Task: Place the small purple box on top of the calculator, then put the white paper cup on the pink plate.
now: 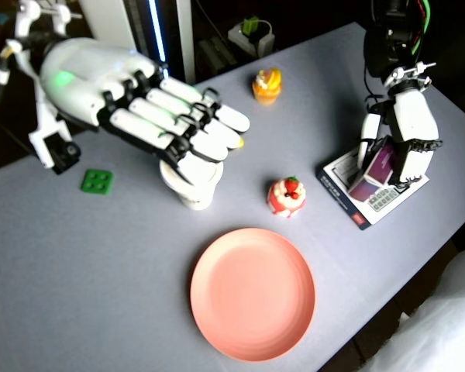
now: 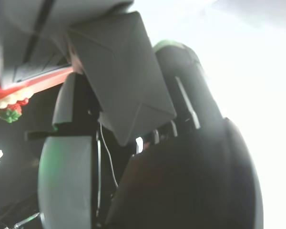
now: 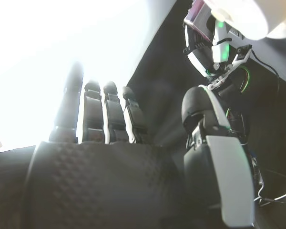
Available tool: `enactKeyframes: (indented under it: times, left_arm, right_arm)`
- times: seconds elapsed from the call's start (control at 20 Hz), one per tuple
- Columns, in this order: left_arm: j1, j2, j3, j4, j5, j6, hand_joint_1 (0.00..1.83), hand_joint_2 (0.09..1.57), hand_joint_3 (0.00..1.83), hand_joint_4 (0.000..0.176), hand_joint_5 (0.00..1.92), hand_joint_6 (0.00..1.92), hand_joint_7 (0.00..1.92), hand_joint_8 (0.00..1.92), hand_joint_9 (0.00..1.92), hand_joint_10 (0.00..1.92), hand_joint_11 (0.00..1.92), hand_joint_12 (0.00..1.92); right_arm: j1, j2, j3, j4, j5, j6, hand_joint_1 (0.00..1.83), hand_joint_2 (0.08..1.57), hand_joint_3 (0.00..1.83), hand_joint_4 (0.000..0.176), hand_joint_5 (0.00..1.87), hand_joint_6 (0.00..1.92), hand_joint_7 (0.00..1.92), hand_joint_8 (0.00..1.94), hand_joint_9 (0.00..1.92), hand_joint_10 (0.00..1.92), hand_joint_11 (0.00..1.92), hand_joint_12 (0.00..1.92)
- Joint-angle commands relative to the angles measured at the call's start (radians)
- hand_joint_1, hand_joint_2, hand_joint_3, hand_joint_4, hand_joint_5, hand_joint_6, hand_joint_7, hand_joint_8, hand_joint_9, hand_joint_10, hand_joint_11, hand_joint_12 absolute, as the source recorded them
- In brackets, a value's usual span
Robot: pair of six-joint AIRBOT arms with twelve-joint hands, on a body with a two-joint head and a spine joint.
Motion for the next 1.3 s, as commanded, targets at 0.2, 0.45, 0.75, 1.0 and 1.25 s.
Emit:
enactKeyframes:
  times: [0.2,0.45,0.75,1.0,1.25]
  left_arm:
    - [-0.018,0.030,-0.048,0.038,-0.159,0.000,0.88,1.02,0.00,0.079,0.14,0.00,0.04,0.00,0.02,0.00,0.00,0.53]
    - [-0.013,0.124,-0.173,0.095,-0.335,-0.001,0.75,1.02,0.00,0.134,0.00,0.00,0.00,0.00,0.00,0.00,0.00,0.00]
    - [0.026,0.207,-0.294,0.175,-0.551,-0.039,0.79,1.07,0.02,0.162,0.05,0.02,0.00,0.00,0.00,0.00,0.00,0.00]
    - [0.030,0.220,-0.332,0.229,-0.623,-0.058,0.92,1.09,0.02,0.155,0.10,0.03,0.00,0.00,0.00,0.00,0.00,0.00]
    - [0.031,0.222,-0.349,0.257,-0.649,-0.067,0.94,1.11,0.02,0.133,0.10,0.02,0.00,0.00,0.00,0.00,0.00,0.00]
  right_arm:
    - [-0.003,0.001,0.003,-0.001,0.149,0.022,0.41,1.33,0.00,0.000,0.00,0.00,0.00,0.00,0.00,0.00,0.00,0.22]
    - [-0.016,0.022,-0.009,-0.015,0.166,0.038,0.39,1.29,0.00,0.000,0.00,0.00,0.00,0.00,0.00,0.00,0.00,0.46]
    - [-0.076,0.061,-0.005,-0.096,0.166,0.182,0.44,1.11,0.00,0.000,0.00,0.00,0.00,0.00,0.00,0.00,0.00,0.57]
    - [-0.102,0.056,0.010,-0.142,0.139,0.250,0.43,1.00,0.00,0.000,0.00,0.00,0.00,0.00,0.02,0.01,0.00,0.95]
    - [-0.076,-0.001,0.059,-0.156,0.013,0.270,0.49,0.97,0.00,0.000,0.00,0.00,0.00,0.00,0.02,0.02,0.00,1.24]
